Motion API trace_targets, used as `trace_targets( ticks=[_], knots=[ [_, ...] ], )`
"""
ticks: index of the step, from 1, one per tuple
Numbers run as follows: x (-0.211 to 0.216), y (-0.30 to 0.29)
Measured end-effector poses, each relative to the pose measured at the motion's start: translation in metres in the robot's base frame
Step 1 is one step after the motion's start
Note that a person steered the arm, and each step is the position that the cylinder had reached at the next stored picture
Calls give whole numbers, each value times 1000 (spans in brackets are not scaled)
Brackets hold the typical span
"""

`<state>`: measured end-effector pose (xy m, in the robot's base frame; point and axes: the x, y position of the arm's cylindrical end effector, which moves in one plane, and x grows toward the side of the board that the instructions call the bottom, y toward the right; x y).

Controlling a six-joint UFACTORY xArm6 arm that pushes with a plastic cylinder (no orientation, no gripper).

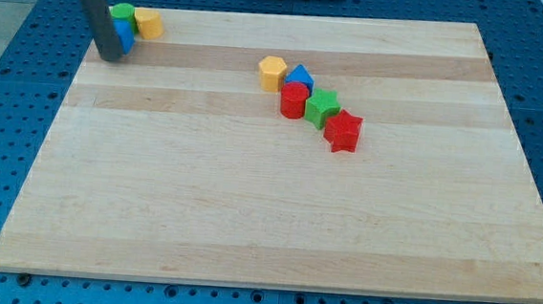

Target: Push the yellow hexagon into the yellow heart

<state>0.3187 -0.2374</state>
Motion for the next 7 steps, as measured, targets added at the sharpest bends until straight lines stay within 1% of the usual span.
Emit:
trace_targets(
  ticks=[1,2,3,4,5,6,7],
  knots=[
    [-11,90],
    [-61,156],
    [-64,241],
    [-33,324],
    [27,347],
    [36,319],
    [35,277]
  ],
)
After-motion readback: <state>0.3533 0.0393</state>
